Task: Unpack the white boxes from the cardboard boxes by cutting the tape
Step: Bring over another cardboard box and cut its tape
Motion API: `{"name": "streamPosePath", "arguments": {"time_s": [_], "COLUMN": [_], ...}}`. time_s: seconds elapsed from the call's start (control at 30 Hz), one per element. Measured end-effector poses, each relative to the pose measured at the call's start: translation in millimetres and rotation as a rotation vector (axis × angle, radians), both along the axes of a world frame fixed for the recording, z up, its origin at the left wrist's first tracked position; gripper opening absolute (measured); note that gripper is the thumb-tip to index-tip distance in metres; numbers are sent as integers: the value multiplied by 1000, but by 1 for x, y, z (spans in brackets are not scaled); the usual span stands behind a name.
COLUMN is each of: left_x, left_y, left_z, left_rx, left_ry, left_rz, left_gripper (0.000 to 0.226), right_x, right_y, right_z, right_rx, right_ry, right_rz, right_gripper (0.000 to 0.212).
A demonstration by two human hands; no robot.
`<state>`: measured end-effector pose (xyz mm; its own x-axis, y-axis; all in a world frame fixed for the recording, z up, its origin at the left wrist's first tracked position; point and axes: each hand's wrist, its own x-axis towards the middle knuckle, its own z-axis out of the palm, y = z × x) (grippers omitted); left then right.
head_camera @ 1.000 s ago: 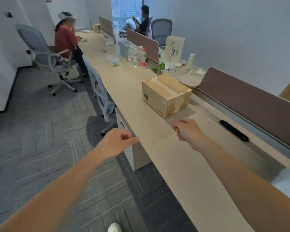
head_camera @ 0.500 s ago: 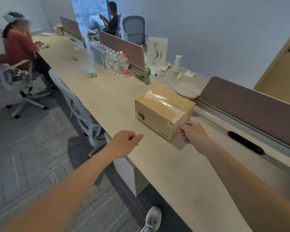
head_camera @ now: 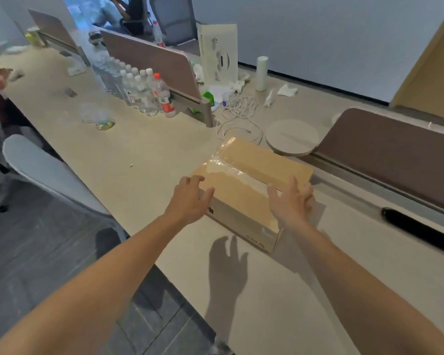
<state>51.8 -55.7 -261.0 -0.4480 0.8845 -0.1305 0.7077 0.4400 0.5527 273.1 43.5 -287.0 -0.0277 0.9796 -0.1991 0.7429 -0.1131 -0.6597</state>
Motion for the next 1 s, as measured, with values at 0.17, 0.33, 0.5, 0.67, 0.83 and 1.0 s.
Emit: {"name": "streamPosePath", "arguments": {"time_s": [0.17,0.33,0.5,0.67,0.83,1.0], "left_x": [-30,-47,-29,26,118,225], "left_y": [79,133,148,138,131,109], "left_z": [-26,-50,-60,-64,-66,-65], "left_rx": [-30,-139,-192,-155,-130,-114], "left_ry": [250,263,230,254,241,228], "left_rz": [-89,-193,-139,-136,-180,-237], "left_gripper": [61,71,59,60,61,63], "right_x": [-18,-18,-1,55,146,252], "right_y": [13,15,19,15,-7,-39], "right_z": [-39,-51,-50,-49,-47,-41], "right_rx": [106,77,65,25,-5,-33], "right_ry": [-260,-462,-483,-477,-485,-498], "right_rz": [167,227,277,287,242,206], "right_gripper": [61,62,63,63,63,64]}}
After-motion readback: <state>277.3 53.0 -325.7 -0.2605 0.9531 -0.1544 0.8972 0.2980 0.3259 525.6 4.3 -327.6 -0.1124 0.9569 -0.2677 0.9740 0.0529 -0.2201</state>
